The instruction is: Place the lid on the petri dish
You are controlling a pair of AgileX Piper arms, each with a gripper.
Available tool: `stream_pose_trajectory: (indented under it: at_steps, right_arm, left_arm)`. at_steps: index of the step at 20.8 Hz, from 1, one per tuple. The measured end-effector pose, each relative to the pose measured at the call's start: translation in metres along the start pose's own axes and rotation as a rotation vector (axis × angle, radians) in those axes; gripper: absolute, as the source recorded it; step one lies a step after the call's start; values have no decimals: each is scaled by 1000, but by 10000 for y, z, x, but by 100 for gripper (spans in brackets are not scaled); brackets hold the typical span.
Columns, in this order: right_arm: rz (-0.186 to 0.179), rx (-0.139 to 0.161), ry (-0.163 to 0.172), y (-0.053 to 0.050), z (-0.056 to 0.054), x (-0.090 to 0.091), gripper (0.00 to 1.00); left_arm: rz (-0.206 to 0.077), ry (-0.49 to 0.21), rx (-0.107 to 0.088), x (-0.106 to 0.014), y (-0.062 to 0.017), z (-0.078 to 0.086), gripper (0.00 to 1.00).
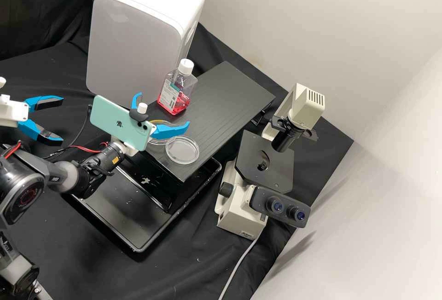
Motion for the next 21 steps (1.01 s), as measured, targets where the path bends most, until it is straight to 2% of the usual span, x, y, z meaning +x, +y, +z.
stream_pose_trajectory:
  at_steps: [3, 4, 7, 11, 16, 21]
  right_arm:
    - [-21, -12, -8, -94, 54, -60, 100]
    - [-30, -26, -15, -122, 78, -82, 100]
    - [-44, -23, -43, -182, 145, -129, 100]
    - [-37, -24, -62, -165, 190, -138, 100]
    - [-37, -24, -62, -165, 190, -139, 100]
    - [-62, -21, -87, -250, 248, -121, 100]
  left_arm:
    - [0, 0, 0, 0, 0, 0, 100]
    - [0, 0, 0, 0, 0, 0, 100]
    - [0, 0, 0, 0, 0, 0, 100]
    - [-8, 3, 2, 5, -17, -5, 100]
    - [-9, 3, 2, 11, -18, -4, 100]
    - [-9, 3, 2, 11, -18, -4, 100]
